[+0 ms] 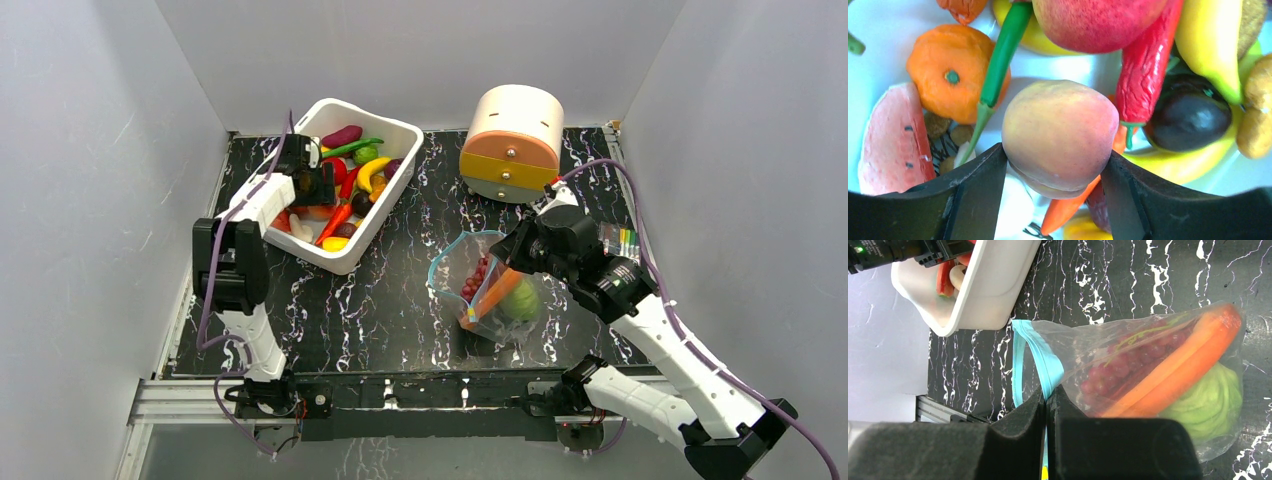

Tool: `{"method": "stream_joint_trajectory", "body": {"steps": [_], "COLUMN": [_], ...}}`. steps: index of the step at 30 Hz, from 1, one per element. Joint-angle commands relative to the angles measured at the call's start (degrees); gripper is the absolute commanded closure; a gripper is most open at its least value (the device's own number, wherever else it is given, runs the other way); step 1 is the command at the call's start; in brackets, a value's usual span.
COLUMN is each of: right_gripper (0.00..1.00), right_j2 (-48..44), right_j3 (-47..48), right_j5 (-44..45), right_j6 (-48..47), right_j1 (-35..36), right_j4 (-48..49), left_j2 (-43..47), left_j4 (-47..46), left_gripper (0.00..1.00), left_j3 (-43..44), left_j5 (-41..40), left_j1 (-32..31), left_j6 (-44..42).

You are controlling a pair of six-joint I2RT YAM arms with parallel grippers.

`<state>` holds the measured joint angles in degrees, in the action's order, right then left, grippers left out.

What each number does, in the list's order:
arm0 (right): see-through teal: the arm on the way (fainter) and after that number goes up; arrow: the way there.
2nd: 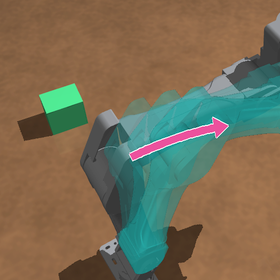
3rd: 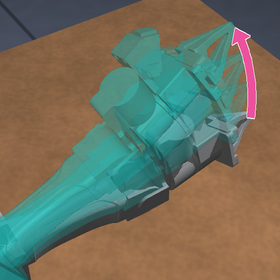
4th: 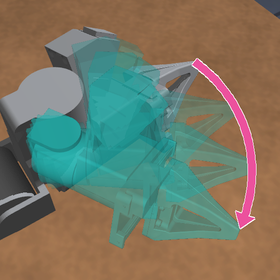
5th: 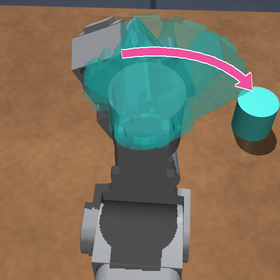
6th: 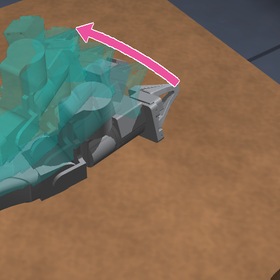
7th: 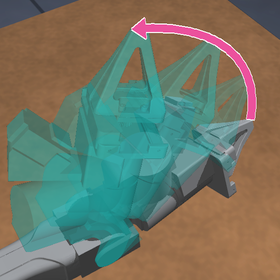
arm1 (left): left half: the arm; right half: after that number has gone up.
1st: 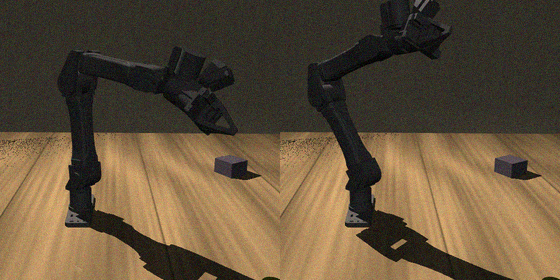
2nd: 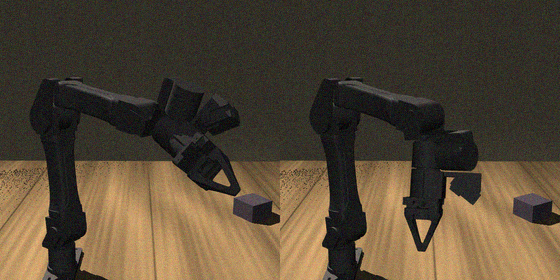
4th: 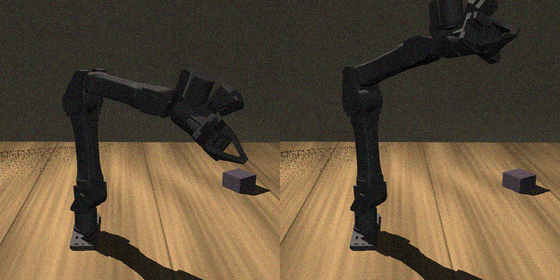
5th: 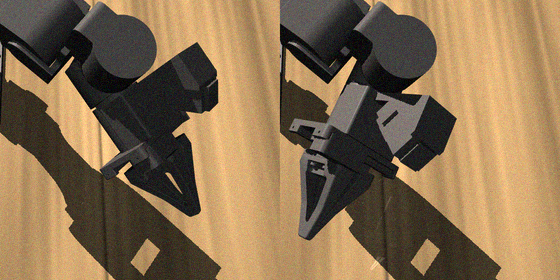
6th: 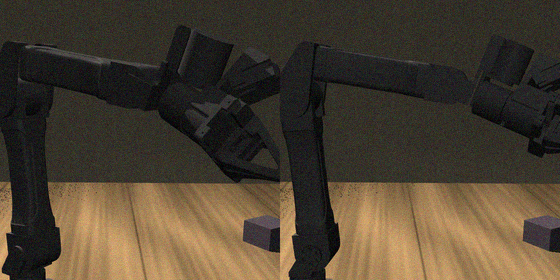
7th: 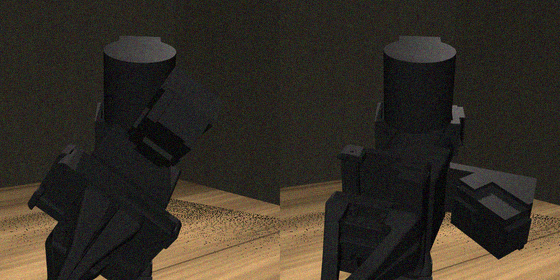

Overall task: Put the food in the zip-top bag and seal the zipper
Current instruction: Pick up the fake fruit from the bin.

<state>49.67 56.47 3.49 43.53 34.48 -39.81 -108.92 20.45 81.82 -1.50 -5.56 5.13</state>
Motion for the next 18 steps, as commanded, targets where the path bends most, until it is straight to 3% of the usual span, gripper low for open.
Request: {"method": "stream_joint_trajectory", "body": {"steps": [1,12,18], "right_gripper": [1.00,1.00,1.00], "right_j2": [-1.59,-1.86,-1.88], "right_j3": [1.69,1.82,1.98], "right_j5": [1.01,1.04,1.50], "right_j6": [0.73,0.93,0.79], "right_j1": [0.14,0.15,0.15], "right_j4": [4.60,4.59,4.37], "left_j2": [7.12,16.80,21.72], "left_j4": [3.06,8.51,11.86], "left_gripper": [0.53,0.55,0.57], "left_j3": [-1.60,-4.61,-4.48], "left_j5": [3.08,5.25,10.48], "left_j1": [0.04,-0.06,-0.13], "left_j6": [3.09,5.11,5.89]}}
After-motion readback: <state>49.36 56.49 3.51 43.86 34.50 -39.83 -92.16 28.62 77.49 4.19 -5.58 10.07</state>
